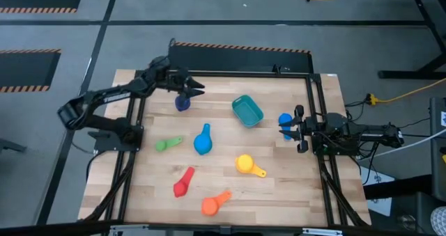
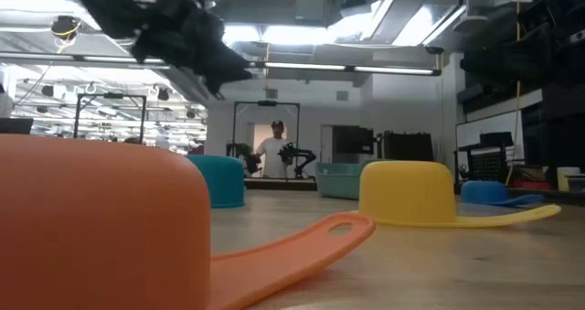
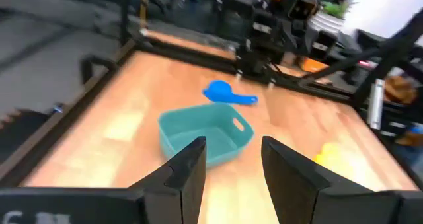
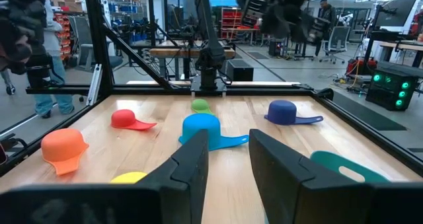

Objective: Nest measuring cups in basket
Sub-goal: Prepare the light blue measuring cup

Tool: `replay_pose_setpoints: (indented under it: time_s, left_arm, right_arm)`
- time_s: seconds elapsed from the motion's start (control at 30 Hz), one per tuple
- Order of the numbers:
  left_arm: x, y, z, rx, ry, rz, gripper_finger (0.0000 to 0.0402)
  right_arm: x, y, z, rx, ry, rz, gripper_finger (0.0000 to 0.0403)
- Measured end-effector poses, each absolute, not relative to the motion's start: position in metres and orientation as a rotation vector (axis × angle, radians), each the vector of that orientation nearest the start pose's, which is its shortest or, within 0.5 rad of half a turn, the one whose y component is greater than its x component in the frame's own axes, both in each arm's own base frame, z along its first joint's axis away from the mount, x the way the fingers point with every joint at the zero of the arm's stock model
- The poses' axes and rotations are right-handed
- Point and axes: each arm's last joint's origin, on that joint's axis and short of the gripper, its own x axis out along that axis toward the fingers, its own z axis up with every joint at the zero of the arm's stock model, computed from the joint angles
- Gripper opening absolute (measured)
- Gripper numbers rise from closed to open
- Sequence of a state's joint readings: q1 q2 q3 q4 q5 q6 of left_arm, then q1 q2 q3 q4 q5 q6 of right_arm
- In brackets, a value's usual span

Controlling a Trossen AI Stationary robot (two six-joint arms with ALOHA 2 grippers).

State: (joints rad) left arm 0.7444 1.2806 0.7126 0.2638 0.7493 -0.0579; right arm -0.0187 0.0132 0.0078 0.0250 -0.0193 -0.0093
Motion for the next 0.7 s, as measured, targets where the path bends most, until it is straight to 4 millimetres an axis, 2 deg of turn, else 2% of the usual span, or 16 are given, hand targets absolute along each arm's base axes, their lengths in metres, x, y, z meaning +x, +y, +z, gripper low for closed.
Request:
replay_pose_setpoints:
  time_s: [0.17, 0.33, 0.7]
  left_arm:
    - [0.234, 0.186, 0.234, -0.347, 0.271, -0.089, 0.014]
    - [0.25, 0.199, 0.212, -0.424, 0.322, -0.156, 0.014]
    - [0.261, 0.204, 0.159, -0.61, 0.465, -0.186, 0.014]
  right_arm:
    - [0.098, -0.001, 0.168, -0.009, -0.02, 0.001, 0.0115]
    - [0.098, -0.001, 0.168, -0.009, -0.02, 0.001, 0.0115]
    - [0.098, -0.001, 0.168, -0.012, -0.02, 0.001, 0.0115]
